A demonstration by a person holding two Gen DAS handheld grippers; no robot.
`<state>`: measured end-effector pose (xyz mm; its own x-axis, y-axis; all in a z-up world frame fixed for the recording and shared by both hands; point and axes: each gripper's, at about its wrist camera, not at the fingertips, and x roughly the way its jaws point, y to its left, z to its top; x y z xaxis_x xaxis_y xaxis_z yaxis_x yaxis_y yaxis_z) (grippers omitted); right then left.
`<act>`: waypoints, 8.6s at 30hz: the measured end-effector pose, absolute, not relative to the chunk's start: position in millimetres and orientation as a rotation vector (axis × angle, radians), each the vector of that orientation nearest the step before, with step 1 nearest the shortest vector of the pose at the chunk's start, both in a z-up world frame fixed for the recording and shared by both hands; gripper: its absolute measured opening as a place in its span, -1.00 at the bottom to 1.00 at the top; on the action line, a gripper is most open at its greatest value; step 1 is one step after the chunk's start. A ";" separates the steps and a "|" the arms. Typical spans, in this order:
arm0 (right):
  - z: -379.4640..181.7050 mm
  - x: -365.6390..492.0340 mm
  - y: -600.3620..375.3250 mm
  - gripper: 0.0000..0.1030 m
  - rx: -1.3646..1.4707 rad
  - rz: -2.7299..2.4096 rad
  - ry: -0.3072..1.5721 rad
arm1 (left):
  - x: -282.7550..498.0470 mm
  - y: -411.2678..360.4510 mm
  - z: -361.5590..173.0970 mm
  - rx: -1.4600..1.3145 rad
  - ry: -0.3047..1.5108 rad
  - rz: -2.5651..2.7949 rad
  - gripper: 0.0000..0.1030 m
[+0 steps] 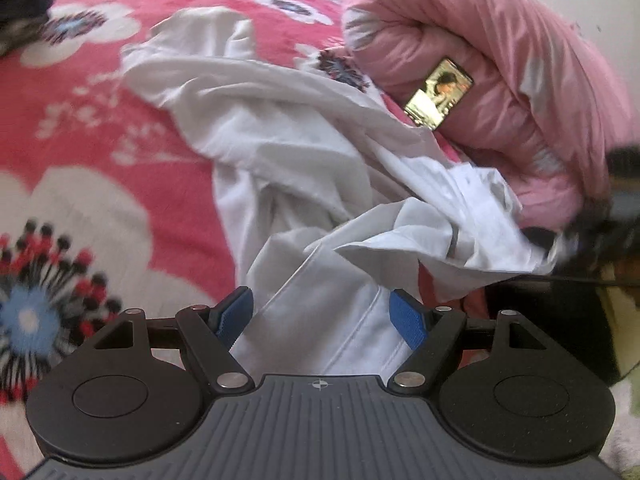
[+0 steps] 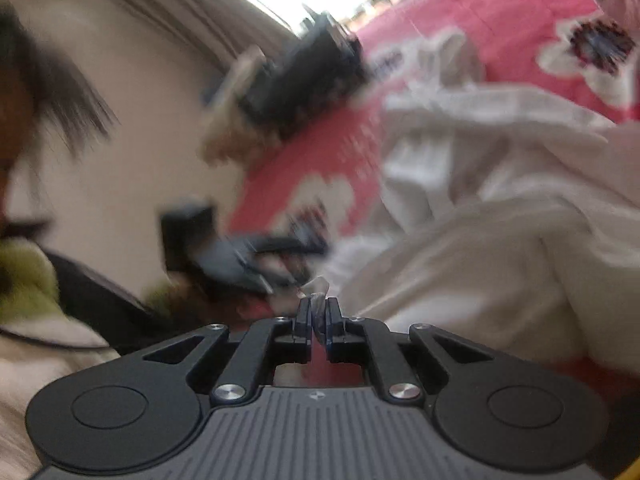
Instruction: Fold clothes
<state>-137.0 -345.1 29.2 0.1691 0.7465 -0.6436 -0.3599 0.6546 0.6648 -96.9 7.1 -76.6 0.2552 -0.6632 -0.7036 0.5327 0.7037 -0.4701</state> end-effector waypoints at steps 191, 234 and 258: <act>435.7 -176.7 -264.3 -0.98 -0.419 0.096 -0.478 | -191.7 58.8 364.6 -0.078 -0.447 -0.252 -0.96; 87.6 -195.7 -224.3 -0.97 -0.460 0.447 0.399 | -164.4 131.1 47.0 -0.022 0.530 -0.450 -0.95; 18.9 -211.7 -200.6 -0.97 -0.490 0.529 0.755 | -202.6 139.2 -46.5 0.016 0.829 -0.434 -0.95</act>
